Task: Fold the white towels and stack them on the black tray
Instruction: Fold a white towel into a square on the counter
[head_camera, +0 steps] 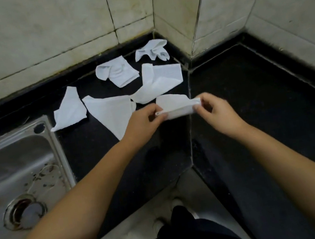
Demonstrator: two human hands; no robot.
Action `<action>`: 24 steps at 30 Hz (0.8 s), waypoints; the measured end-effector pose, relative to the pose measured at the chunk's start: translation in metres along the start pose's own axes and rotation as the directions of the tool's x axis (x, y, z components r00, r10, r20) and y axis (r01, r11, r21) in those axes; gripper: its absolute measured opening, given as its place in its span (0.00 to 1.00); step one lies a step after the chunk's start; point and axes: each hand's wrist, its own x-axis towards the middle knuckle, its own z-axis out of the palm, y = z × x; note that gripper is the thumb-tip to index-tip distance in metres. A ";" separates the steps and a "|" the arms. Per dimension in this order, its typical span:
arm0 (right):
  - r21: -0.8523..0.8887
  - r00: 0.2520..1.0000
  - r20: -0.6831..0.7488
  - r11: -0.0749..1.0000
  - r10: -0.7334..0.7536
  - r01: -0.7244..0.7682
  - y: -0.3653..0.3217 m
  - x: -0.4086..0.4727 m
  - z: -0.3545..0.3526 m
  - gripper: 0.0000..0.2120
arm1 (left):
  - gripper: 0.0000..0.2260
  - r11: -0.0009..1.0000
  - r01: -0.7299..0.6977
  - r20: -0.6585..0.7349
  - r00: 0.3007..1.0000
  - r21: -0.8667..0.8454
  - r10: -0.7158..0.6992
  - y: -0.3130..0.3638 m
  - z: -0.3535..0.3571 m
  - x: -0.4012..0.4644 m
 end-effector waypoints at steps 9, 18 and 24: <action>0.023 0.917 0.289 0.956 0.274 -0.293 0.048 -0.056 0.038 0.10 | 0.04 0.966 0.253 0.387 0.887 0.045 -0.250 -0.045 0.032 -0.043; -0.184 0.896 0.079 0.889 0.438 -0.419 0.047 0.036 0.055 0.08 | 0.07 0.932 0.178 0.226 0.940 0.317 -0.256 -0.048 0.038 0.054; -0.300 0.871 -0.012 0.829 0.492 -0.472 0.061 0.032 0.066 0.16 | 0.14 0.873 0.329 0.040 0.930 0.361 -0.367 -0.063 0.057 0.041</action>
